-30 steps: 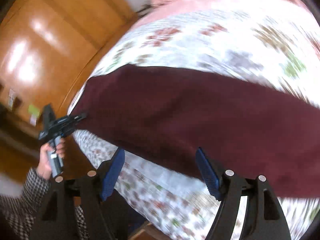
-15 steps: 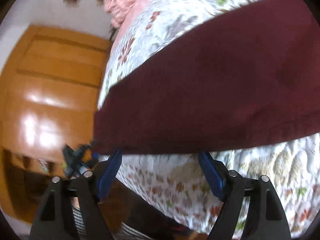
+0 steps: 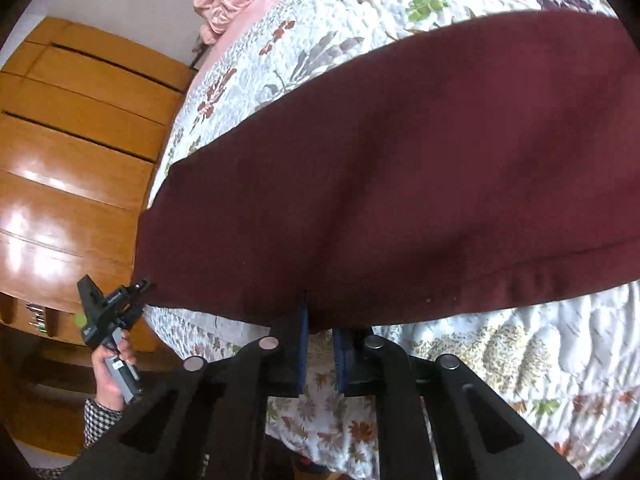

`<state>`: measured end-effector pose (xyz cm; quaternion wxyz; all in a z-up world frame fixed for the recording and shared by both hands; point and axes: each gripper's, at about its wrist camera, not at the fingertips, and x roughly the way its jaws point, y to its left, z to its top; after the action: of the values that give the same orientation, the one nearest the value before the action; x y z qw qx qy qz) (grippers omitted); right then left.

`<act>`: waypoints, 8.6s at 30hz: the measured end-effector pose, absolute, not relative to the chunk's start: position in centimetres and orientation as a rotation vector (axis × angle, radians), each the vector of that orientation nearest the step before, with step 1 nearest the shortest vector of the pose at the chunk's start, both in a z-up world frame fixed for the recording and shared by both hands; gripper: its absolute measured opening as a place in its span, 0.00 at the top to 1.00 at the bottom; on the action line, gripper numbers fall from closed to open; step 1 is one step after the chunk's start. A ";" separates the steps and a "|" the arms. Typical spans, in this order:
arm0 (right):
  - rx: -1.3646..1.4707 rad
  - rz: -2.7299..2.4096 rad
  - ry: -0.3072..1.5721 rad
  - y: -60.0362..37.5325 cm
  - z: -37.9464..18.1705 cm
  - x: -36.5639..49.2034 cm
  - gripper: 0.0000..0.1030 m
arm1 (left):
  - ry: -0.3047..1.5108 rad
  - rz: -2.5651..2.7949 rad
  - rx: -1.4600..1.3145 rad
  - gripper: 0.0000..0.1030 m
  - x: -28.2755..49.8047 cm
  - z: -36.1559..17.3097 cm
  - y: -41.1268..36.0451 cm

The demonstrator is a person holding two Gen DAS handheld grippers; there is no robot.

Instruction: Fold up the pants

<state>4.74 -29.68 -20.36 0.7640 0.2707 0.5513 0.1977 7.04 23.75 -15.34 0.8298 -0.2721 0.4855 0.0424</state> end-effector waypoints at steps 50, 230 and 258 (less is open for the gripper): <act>0.876 -0.076 0.742 -59.6 -15.4 -2.8 0.85 | 1.079 -0.343 -0.111 0.22 11.0 -15.7 -10.4; 0.499 0.407 0.997 -33.1 -15.3 4.5 0.44 | 0.912 -0.464 0.196 0.71 6.1 -9.8 -9.8; 0.685 0.495 0.922 -33.9 -11.6 3.4 0.11 | 0.962 -0.636 -0.532 0.05 6.8 -5.8 2.4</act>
<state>3.43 -33.91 -11.64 0.8107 0.3205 0.4316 0.2318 6.79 2.44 -5.84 0.8050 -0.2485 0.4493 -0.2972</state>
